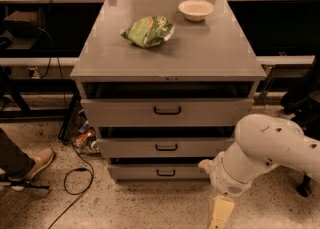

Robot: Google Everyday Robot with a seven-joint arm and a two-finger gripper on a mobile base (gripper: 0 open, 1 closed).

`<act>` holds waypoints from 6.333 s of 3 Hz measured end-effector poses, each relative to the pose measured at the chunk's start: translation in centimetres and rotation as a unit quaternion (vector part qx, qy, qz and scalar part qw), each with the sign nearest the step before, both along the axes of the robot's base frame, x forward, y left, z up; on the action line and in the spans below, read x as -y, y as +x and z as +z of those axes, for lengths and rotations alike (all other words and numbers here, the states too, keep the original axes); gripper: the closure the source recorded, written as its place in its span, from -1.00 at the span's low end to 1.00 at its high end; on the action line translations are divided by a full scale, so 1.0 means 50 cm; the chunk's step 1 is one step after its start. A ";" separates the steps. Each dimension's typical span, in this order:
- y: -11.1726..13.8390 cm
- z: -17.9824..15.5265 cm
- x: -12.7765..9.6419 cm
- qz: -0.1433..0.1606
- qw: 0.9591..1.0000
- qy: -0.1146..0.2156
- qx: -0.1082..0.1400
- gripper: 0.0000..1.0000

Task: Open middle drawer

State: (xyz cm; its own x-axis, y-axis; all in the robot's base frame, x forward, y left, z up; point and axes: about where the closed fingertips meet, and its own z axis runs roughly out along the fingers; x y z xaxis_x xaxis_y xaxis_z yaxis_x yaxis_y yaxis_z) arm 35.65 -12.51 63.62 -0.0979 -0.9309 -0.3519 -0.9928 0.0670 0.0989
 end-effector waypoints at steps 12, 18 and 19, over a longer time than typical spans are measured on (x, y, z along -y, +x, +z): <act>0.545 -0.413 0.107 -0.041 0.962 0.039 0.266 -1.00; 0.549 -0.447 0.133 -0.048 0.970 0.050 0.235 1.00; 0.488 -0.433 0.149 -0.071 0.968 0.056 0.235 1.00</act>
Offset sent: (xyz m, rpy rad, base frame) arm 0.0313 0.0037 -0.0514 0.0336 -0.0198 -0.0165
